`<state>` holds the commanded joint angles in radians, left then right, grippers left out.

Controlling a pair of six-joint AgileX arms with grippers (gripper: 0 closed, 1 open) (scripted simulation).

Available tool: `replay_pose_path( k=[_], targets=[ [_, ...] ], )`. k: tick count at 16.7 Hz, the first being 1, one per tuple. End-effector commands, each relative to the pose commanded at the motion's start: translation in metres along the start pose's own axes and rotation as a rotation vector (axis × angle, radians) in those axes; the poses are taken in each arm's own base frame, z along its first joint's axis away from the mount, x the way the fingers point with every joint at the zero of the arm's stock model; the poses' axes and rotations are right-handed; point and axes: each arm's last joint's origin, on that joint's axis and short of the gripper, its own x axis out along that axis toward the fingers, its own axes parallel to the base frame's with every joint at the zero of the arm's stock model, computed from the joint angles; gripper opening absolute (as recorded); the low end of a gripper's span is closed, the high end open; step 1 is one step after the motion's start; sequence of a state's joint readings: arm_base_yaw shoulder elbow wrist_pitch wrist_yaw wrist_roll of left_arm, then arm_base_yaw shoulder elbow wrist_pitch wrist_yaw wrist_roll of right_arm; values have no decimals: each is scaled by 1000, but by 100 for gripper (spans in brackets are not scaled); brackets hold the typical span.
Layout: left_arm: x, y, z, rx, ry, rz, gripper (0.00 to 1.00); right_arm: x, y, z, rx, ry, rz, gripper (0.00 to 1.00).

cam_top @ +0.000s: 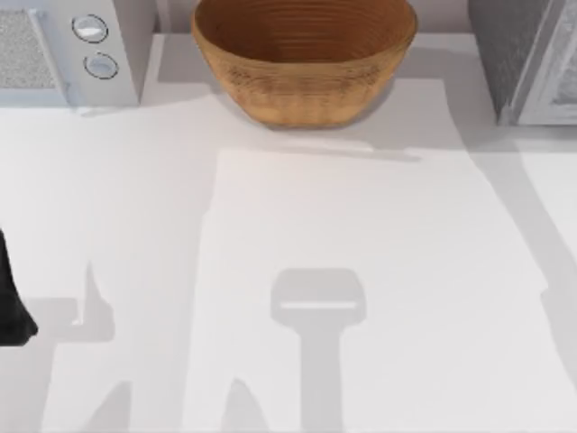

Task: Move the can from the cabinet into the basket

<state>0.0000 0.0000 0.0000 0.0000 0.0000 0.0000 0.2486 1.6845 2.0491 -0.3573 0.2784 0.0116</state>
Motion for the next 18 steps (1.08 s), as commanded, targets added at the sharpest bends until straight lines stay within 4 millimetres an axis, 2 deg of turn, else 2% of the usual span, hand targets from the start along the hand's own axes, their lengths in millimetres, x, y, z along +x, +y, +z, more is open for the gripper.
replay_pose_path(
  k=[6, 16, 18],
  targets=[
    [0, 0, 0, 0, 0, 0, 100, 0, 0, 0, 0, 0, 0, 2],
    [0, 0, 0, 0, 0, 0, 100, -2, 1, 1, 1, -1, 1, 0],
    [0, 0, 0, 0, 0, 0, 100, -19, 6, 10, -3, -2, 2, 0]
  ],
)
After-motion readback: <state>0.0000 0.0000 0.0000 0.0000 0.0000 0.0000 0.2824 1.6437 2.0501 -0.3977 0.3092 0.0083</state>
